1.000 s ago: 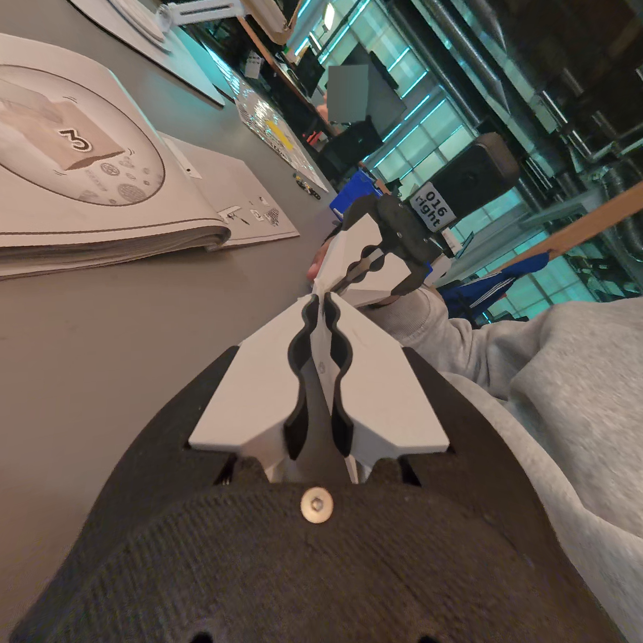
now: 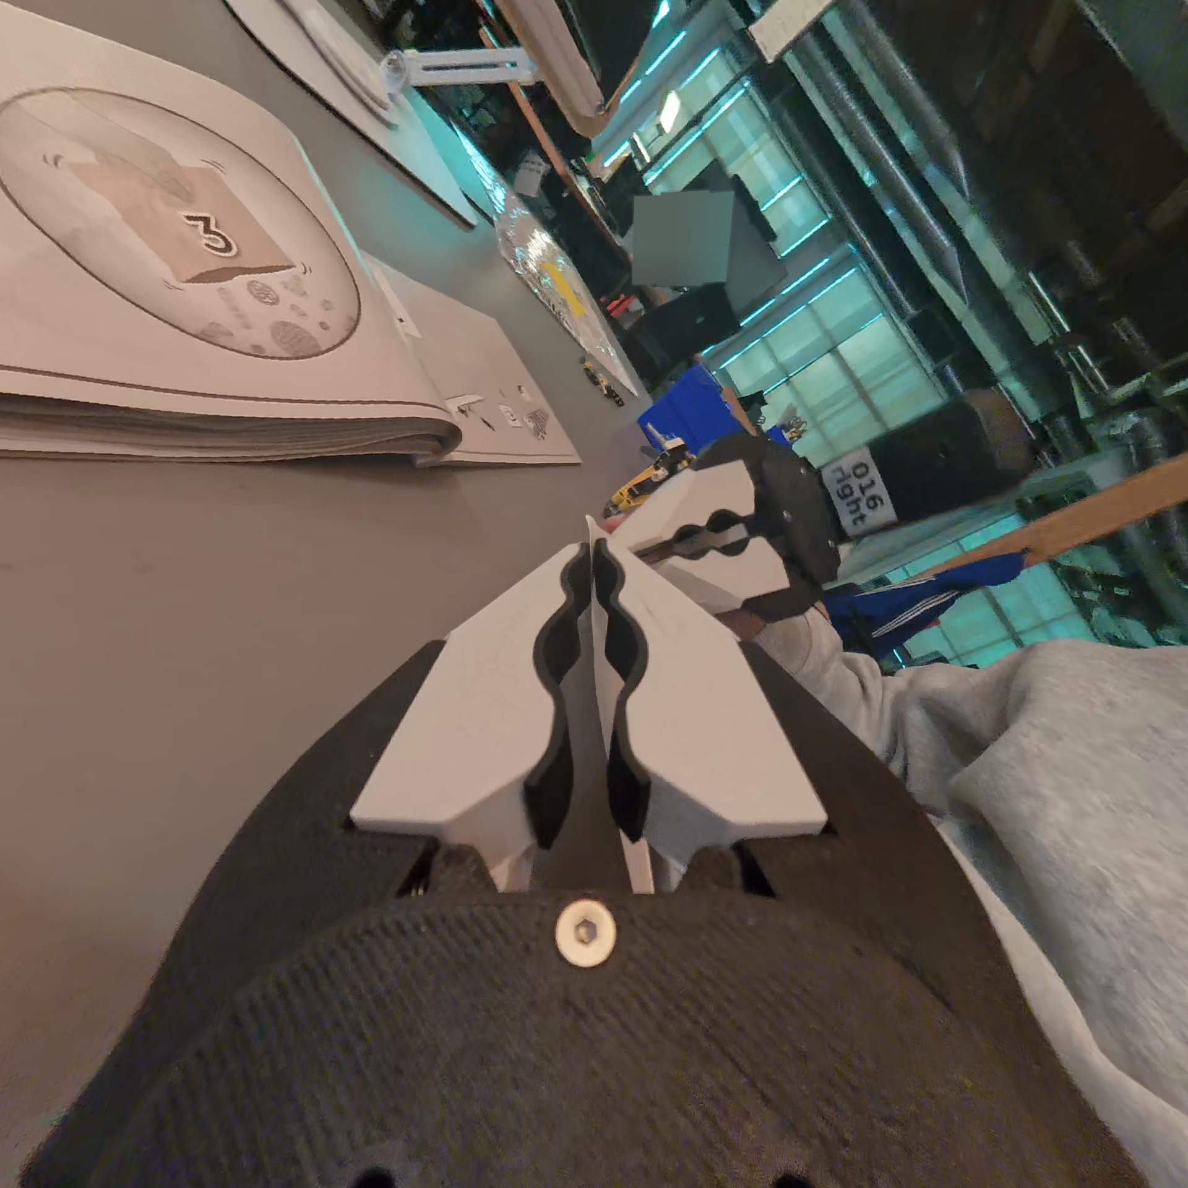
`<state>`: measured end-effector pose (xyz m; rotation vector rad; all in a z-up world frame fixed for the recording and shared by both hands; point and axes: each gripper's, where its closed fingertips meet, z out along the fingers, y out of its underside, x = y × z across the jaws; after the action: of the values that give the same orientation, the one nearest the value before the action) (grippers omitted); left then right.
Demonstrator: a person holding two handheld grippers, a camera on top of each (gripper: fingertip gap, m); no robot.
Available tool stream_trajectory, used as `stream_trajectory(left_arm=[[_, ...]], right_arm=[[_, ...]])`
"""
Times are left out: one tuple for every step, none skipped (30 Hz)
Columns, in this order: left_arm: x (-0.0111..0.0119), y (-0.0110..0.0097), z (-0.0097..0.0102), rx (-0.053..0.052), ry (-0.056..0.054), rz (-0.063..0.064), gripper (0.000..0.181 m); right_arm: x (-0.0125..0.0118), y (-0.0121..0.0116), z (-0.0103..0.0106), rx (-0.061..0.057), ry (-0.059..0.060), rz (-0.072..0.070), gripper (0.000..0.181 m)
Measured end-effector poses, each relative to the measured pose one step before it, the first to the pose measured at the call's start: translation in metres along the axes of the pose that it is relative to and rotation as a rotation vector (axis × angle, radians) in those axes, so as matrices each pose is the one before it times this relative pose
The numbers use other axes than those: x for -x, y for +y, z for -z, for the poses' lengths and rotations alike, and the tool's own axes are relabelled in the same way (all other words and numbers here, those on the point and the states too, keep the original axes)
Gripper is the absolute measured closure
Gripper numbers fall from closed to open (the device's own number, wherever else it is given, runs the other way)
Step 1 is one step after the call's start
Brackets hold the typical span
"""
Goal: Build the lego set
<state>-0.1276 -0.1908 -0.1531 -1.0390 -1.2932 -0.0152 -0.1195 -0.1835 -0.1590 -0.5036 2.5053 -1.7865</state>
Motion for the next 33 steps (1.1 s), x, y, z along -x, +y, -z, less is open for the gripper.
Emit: stream_trajectory(left_arm=[[-0.0003, -0.00082, -0.00005, -0.0022, 0.0007, -0.0095, 0.181], [0.0002, -0.00078, -0.00005, -0.0033, -0.0018, -0.0045, 0.181], [-0.00095, 0.00073, -0.00044, 0.0059, 0.0073, -0.0014, 0.181], [-0.00139, 0.00082, -0.0003, 0.0062, 0.0091, -0.0024, 0.181], [-0.00056, 0.00157, -0.00047, 0.01, 0.0031, -0.0021, 0.181], [-0.00209, 0.00249, -0.00107, 0.0179, 0.0133, -0.0037, 0.181], [-0.0012, 0.00122, -0.0006, 0.009, 0.0072, -0.0025, 0.181], [-0.0005, -0.00089, 0.00009, -0.0063, 0.0023, -0.002, 0.181], [0.00026, 0.00031, -0.00009, 0.0015, -0.0028, -0.0015, 0.181], [0.00022, 0.00059, -0.00032, 0.0029, -0.003, -0.0038, 0.181], [-0.00094, 0.00001, -0.0001, -0.0001, 0.0026, -0.0089, 0.181], [-0.0022, 0.00035, -0.00025, 0.0017, 0.0111, -0.0095, 0.181], [-0.00125, 0.00065, -0.00086, 0.0039, 0.0081, 0.0025, 0.18], [0.00127, 0.00202, -0.00173, 0.017, -0.007, 0.0052, 0.169], [-0.00057, 0.00176, -0.00113, 0.0152, 0.0018, -0.0023, 0.166], [-0.00304, 0.00033, -0.00002, 0.0032, 0.0181, -0.0088, 0.174], [-0.00366, 0.00197, -0.00048, 0.0122, 0.022, -0.0084, 0.181], [-0.00033, -0.00024, -0.00008, -0.0017, -0.0018, -0.0071, 0.181], [-0.00011, -0.00023, -0.00005, -0.0038, -0.0016, -0.0045, 0.181], [0.0008, -0.00048, 0.00005, -0.0033, -0.0057, 0.0026, 0.181], [0.0018, -0.00086, 0.00011, -0.0069, -0.0091, 0.0074, 0.181], [0.00219, -0.0008, -0.00012, -0.006, -0.012, 0.0101, 0.181], [0.002, -0.00216, -0.0003, -0.0194, -0.0126, 0.0124, 0.181], [-0.00006, -0.00207, -0.00042, -0.0198, 0.0011, 0.0162, 0.181], [-0.00139, -0.0015, -0.00033, -0.0166, 0.0155, 0.0242, 0.181], [-0.00149, -0.001, -0.00037, -0.0131, 0.0198, 0.0321, 0.181], [-0.001, -0.00013, -0.00039, -0.0042, 0.0162, 0.0263, 0.181], [-0.00054, 0.00021, -0.0002, 0.0017, 0.0091, 0.0138, 0.181], [-0.0002, -0.00003, 0.0001, -0.0005, 0.0037, 0.0037, 0.181], [-0.00008, -0.00021, 0.00024, -0.0025, 0.0034, 0.0084, 0.181], [-0.00044, -0.00023, 0.00021, -0.0041, 0.007, 0.0096, 0.181], [-0.00073, -0.00009, -0.00001, -0.0023, 0.0038, 0.0006, 0.181], [-0.00124, 0.00031, 0.00008, 0.002, 0.011, 0.0021, 0.181]], right_arm=[[-0.00157, -0.00095, 0.00047, -0.0069, -0.0214, -0.0538, 0.181], [-0.00084, -0.0007, 0.00037, -0.005, -0.024, -0.0498, 0.181], [-0.00009, -0.00016, 0.00019, -0.0011, -0.0259, -0.043, 0.18], [-0.00063, -0.00061, 0.00033, -0.0046, -0.0188, -0.0404, 0.178], [0.0005, -0.00168, 0.00064, -0.012, -0.0199, -0.0347, 0.18], [0.0012, -0.00197, 0.00081, -0.0135, -0.0202, -0.0247, 0.181], [0.0012, -0.00123, 0.00071, -0.0093, -0.0153, -0.0147, 0.181], [0.00062, -0.0001, 0.00031, -0.0012, -0.0081, -0.0089, 0.181], [0.00033, 0.00111, -0.0001, 0.0081, -0.0054, -0.0067, 0.181], [0.00028, 0.00058, 0.00015, 0.0037, -0.0051, -0.0037, 0.181], [0.00079, -0.0005, 0.0006, -0.0038, -0.0066, -0.001, 0.181], [0.00106, -0.00009, 0.00051, -0.0017, -0.0088, -0.0017, 0.181], [0.00101, 0.00009, 0.00022, 0.0002, -0.0088, -0.0049, 0.181], [0.00081, -0.00076, 0.00024, -0.0061, -0.0066, -0.007, 0.181], [0.00011, -0.00079, 0.00068, -0.0062, -0.0031, -0.0073, 0.181], [0.00014, -0.00071, 0.00062, -0.0062, -0.0055, -0.0099, 0.181], [0.00033, -0.00023, 0.00052, -0.0021, -0.0061, -0.0089, 0.181], [0.00016, -0.00013, 0.00041, -0.0022, -0.0025, -0.0032, 0.181], [0.00004, -0.00014, 0.00006, -0.0016, 0.0027, 0.003, 0.181], [-0.00034, 0.00013, -0.00024, 0.0014, 0.0078, 0.0061, 0.181], [-0.00085, 0.00046, -0.00048, 0.0034, 0.013, 0.0082, 0.181], [-0.00103, 0.00047, -0.00061, 0.0031, 0.0162, 0.0128, 0.181], [-0.00053, -0.00049, -0.00021, -0.003, 0.0151, 0.0173, 0.181], [-0.00049, -0.00133, 0.00025, -0.0097, 0.0158, 0.0141, 0.181], [-0.00044, -0.00179, 0.0008, -0.0142, 0.0111, 0.0086, 0.181], [-0.00001, -0.00156, 0.0009, -0.0118, 0.0063, 0.0067, 0.181], [0.00012, -0.00083, 0.0008, -0.0073, 0.0057, 0.0083, 0.181], [0.00024, -0.00028, 0.00042, -0.0032, 0.0085, 0.0112, 0.181], [-0.00012, -0.00017, 0.00007, -0.0016, 0.0128, 0.0159, 0.181], [-0.00011, -0.00024, -0.00014, -0.0008, 0.015, 0.0218, 0.181], [-0.00001, -0.00066, -0.00004, -0.0037, 0.0133, 0.0265, 0.181], [-0.00008, -0.00068, 0.00018, -0.0034, 0.0115, 0.0228, 0.181], [-0.00005, -0.00079, 0.00029, -0.0051, 0.0064, 0.0098, 0.181]])
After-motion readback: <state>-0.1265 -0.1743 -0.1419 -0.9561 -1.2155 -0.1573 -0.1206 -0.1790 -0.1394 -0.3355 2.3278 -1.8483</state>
